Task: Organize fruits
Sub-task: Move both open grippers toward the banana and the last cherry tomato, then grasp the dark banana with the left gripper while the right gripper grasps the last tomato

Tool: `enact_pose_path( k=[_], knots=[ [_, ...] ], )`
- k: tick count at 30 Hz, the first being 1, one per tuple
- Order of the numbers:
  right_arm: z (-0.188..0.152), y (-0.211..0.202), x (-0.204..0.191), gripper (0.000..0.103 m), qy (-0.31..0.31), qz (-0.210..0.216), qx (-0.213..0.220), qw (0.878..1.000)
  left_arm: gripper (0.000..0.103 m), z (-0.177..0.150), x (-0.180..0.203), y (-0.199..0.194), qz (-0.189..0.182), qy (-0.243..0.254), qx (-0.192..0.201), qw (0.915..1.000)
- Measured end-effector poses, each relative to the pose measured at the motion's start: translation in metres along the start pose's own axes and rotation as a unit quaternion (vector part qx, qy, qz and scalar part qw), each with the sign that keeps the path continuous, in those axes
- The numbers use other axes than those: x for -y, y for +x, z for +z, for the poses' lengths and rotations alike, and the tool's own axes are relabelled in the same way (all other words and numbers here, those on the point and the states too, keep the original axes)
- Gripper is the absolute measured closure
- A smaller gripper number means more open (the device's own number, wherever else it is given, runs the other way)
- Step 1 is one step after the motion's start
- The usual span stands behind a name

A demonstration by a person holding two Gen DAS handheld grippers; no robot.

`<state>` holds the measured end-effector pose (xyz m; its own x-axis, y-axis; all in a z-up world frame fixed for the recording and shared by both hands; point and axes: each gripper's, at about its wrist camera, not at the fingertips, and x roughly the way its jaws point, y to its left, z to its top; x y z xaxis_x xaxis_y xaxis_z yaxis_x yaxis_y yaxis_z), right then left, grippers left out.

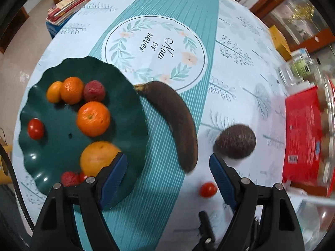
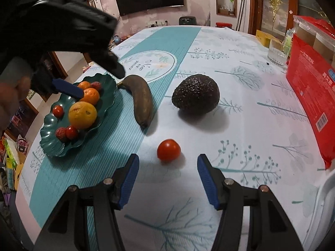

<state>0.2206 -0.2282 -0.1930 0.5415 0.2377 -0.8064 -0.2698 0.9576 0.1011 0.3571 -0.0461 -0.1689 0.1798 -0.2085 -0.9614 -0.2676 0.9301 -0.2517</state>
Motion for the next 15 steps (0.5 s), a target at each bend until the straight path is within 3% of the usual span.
enact_pose_path(
  k=[7,13,15],
  knots=[
    [0.002,0.018,-0.006,0.045,-0.040,-0.011,0.010,0.999,0.024,0.021,0.010,0.024,-0.006,-0.028,0.008,0.9996],
    [0.000,0.025,-0.008,0.047,-0.054,-0.008,0.006,0.999,0.031,0.030,0.022,0.046,0.015,-0.032,-0.004,0.9994],
    [0.000,0.026,-0.008,0.050,-0.052,-0.012,0.004,0.999,0.037,0.032,0.024,0.053,0.022,-0.030,-0.007,0.9993]
  ],
)
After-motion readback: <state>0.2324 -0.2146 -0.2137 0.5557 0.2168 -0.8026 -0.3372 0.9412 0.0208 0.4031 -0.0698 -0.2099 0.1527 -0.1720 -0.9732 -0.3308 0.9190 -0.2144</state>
